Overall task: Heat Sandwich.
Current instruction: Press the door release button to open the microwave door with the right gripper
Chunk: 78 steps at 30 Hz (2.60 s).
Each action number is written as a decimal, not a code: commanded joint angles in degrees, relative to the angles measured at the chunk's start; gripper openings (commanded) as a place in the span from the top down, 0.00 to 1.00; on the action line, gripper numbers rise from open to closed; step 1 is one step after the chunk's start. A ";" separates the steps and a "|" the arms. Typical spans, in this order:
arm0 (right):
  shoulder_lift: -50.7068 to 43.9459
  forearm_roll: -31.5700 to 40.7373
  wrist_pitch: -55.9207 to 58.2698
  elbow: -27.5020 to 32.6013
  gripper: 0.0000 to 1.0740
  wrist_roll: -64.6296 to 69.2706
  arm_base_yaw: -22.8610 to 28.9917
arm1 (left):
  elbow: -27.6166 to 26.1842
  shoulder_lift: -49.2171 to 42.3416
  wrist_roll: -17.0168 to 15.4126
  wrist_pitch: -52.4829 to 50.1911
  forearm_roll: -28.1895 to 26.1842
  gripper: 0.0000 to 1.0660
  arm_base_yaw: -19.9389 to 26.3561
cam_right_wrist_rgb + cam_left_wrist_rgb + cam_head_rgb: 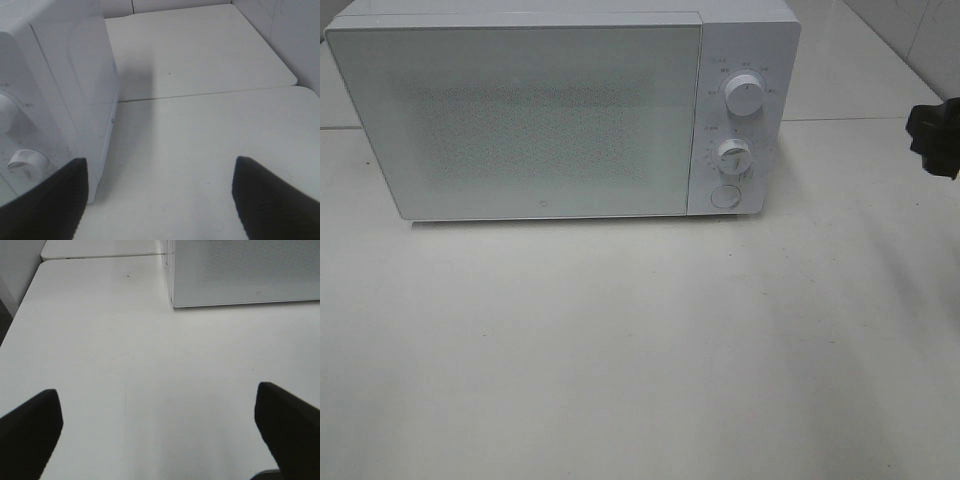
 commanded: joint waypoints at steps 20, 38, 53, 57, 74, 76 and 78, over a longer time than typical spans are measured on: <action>22.69 28.36 -29.05 2.18 0.29 -11.97 30.60 | 0.17 -1.32 -0.29 0.00 -0.52 0.05 0.17; 28.99 36.10 -29.85 -0.57 0.29 -15.64 39.59 | 0.17 -1.32 -0.29 0.00 -0.52 0.05 0.17; 28.99 36.04 -29.74 -0.52 0.29 14.90 39.59 | 0.17 -1.32 -0.29 0.00 -0.52 0.05 0.17; 28.99 36.04 -29.79 -0.52 0.29 31.34 39.59 | 0.17 -1.32 -0.29 0.00 -0.52 0.05 0.17; 29.16 36.10 -30.14 -0.52 0.63 72.31 39.59 | 0.17 -1.32 -0.29 0.00 -0.52 0.05 0.17; 29.16 36.33 -30.14 -0.52 0.73 73.85 39.59 | 0.17 -1.32 -0.29 0.00 -0.52 0.05 0.17; 29.16 36.90 -30.14 -0.52 0.81 74.54 39.59 | 0.17 -1.32 -0.29 0.00 -0.52 0.05 0.17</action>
